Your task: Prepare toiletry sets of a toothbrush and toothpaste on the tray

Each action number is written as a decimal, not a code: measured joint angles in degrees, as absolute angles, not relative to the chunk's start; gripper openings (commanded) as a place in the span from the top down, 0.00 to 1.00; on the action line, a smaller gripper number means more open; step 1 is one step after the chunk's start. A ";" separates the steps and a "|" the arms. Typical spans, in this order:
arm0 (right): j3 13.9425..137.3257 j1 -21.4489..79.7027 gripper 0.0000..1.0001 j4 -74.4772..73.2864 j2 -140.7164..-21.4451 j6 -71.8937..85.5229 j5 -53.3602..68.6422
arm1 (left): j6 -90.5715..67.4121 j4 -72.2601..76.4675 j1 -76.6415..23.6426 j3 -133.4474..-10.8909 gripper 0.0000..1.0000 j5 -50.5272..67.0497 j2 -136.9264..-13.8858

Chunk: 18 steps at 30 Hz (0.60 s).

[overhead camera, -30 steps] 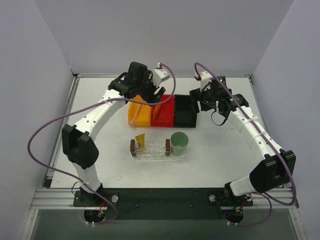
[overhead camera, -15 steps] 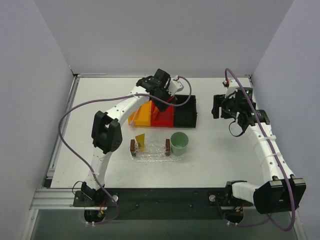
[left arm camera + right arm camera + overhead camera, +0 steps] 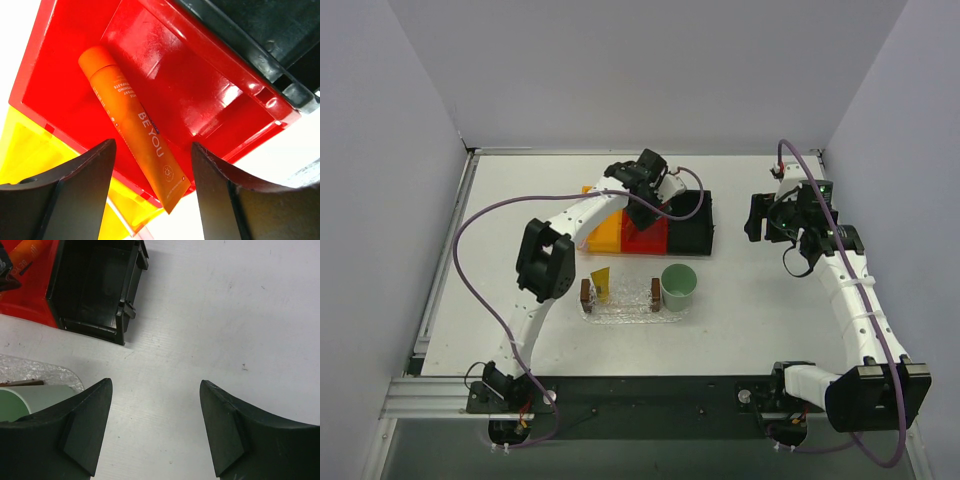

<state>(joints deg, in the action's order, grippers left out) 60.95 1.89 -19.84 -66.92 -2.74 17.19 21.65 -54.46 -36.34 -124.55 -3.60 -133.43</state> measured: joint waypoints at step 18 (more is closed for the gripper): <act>60.47 0.51 0.34 -19.86 -66.92 -2.28 20.05 | 23.18 -53.39 -37.23 -123.83 0.31 -6.44 -135.15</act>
